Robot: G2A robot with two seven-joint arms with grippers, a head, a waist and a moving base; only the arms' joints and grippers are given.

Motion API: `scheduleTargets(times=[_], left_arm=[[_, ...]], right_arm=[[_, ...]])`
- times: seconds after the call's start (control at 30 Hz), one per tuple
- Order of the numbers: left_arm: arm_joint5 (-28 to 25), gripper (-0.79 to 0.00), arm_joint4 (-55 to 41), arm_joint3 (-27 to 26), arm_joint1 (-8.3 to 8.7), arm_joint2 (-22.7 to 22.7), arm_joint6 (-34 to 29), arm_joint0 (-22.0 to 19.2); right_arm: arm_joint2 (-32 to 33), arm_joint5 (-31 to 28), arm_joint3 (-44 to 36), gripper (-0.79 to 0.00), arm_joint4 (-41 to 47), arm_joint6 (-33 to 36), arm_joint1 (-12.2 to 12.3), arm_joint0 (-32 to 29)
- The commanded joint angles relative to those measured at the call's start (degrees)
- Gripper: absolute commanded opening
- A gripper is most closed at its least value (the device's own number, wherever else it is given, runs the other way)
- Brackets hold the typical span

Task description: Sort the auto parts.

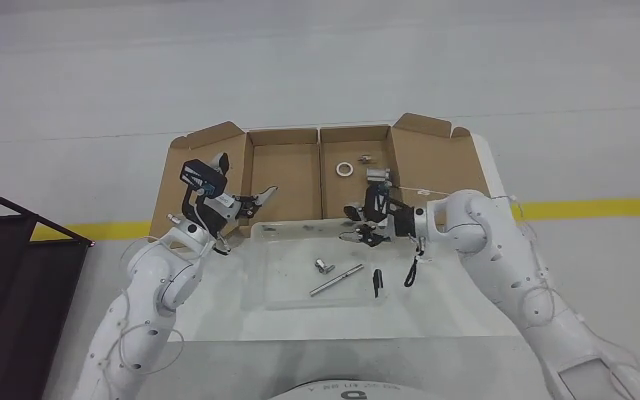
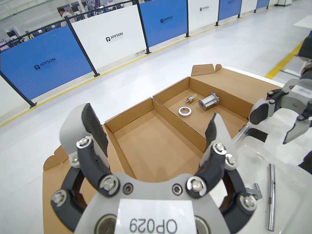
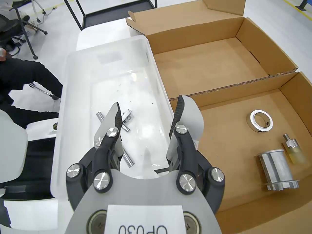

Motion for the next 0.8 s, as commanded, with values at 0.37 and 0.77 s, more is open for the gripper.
scheduleTargets(times=[0.37,0.77], left_arm=[[0.00,0.000,0.00,0.00,0.00,0.00,0.00,0.00],[0.00,0.000,0.00,0.00,0.00,0.00,0.00,0.00]], right_arm=[[-2.62,2.09,-1.43,0.000,-3.43,-2.52,-0.32,0.24],[-4.16,1.46,1.18,-0.102,-3.54,-2.05,-0.60,2.33]])
